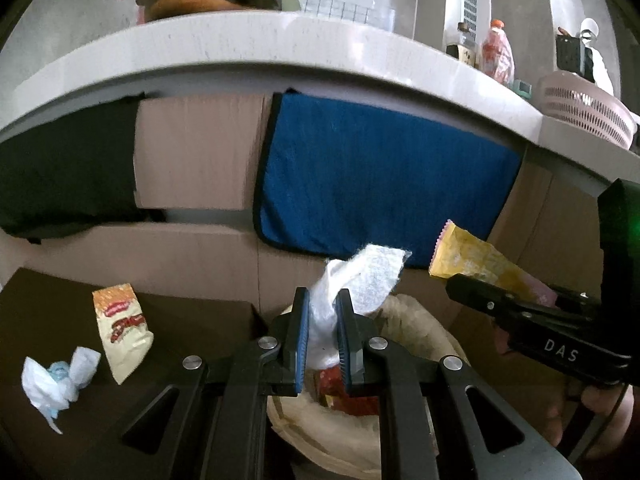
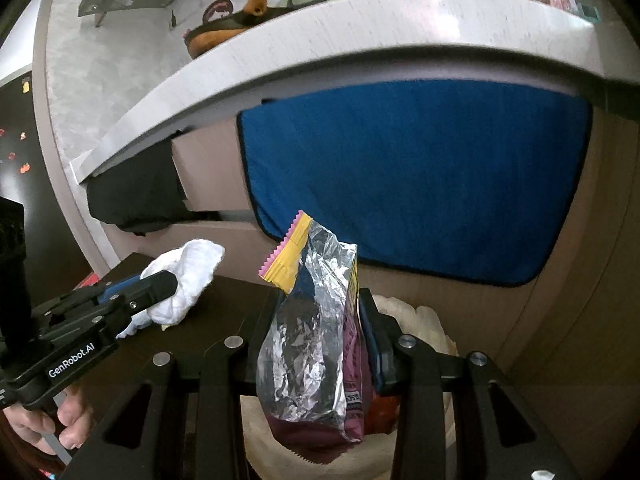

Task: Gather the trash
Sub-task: 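Carry the white tissues and silver foil bag over the bin and open both grippers, then move both grippers back to the remaining tissue and snack bag on the table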

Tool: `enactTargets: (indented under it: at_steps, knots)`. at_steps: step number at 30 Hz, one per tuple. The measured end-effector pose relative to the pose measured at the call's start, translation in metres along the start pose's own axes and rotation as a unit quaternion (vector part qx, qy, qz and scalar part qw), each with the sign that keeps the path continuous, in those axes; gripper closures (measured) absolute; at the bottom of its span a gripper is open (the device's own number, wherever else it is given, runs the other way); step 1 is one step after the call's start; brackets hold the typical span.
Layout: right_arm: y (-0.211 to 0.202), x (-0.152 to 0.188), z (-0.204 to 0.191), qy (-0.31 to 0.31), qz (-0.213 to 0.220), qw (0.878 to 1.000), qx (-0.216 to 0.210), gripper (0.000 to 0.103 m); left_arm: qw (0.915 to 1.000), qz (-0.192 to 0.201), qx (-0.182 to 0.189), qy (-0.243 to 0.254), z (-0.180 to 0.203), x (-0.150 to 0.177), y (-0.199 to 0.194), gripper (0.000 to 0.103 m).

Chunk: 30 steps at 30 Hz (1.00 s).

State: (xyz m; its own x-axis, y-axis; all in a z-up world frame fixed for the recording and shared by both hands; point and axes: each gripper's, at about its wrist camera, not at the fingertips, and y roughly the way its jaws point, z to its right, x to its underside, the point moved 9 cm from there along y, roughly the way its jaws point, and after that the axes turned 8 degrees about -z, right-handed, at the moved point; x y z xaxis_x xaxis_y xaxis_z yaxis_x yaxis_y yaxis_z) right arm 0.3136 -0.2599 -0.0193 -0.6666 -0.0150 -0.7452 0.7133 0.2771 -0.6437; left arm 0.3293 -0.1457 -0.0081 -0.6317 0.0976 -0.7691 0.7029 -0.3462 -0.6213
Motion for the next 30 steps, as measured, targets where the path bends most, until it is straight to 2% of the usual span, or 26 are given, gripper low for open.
enactTargets:
  at_steps: [12, 15, 17, 19, 20, 21, 23, 27, 30]
  knots:
    - [0.037, 0.021, 0.016, 0.028, -0.035, 0.999, 0.002, 0.067, 0.9980, -0.051, 0.030, -0.022, -0.007, 0.025, 0.052, 0.090]
    - [0.045, 0.025, 0.020, 0.037, -0.043, 0.998, 0.000, 0.067, 0.9960, -0.068, 0.050, -0.029, -0.006, 0.029, 0.062, 0.089]
    - [0.050, 0.024, 0.022, 0.044, -0.046, 0.998, -0.002, 0.067, 0.9946, -0.075, 0.062, -0.035, -0.008, 0.030, 0.067, 0.086]
    - [0.055, 0.023, 0.024, 0.051, -0.048, 0.998, 0.001, 0.066, 0.9910, -0.088, 0.089, -0.046, -0.009, 0.032, 0.072, 0.075]
    - [0.057, 0.024, 0.025, 0.053, -0.050, 0.997, 0.004, 0.063, 0.9884, -0.097, 0.104, -0.051, -0.010, 0.033, 0.075, 0.064]
    - [0.060, 0.024, 0.026, 0.055, -0.054, 0.997, 0.005, 0.058, 0.9868, -0.101, 0.113, -0.056, -0.011, 0.033, 0.075, 0.058]
    - [0.063, 0.026, 0.027, 0.060, -0.065, 0.996, 0.004, 0.051, 0.9855, -0.101, 0.121, -0.064, -0.017, 0.030, 0.072, 0.057]
    - [0.063, 0.024, 0.027, 0.059, -0.063, 0.996, 0.017, 0.051, 0.9867, -0.087, 0.116, -0.073, -0.033, 0.022, 0.058, 0.056]
    - [0.060, 0.021, 0.023, 0.059, -0.057, 0.996, 0.021, 0.050, 0.9898, -0.074, 0.095, -0.077, -0.054, 0.018, 0.042, 0.056]
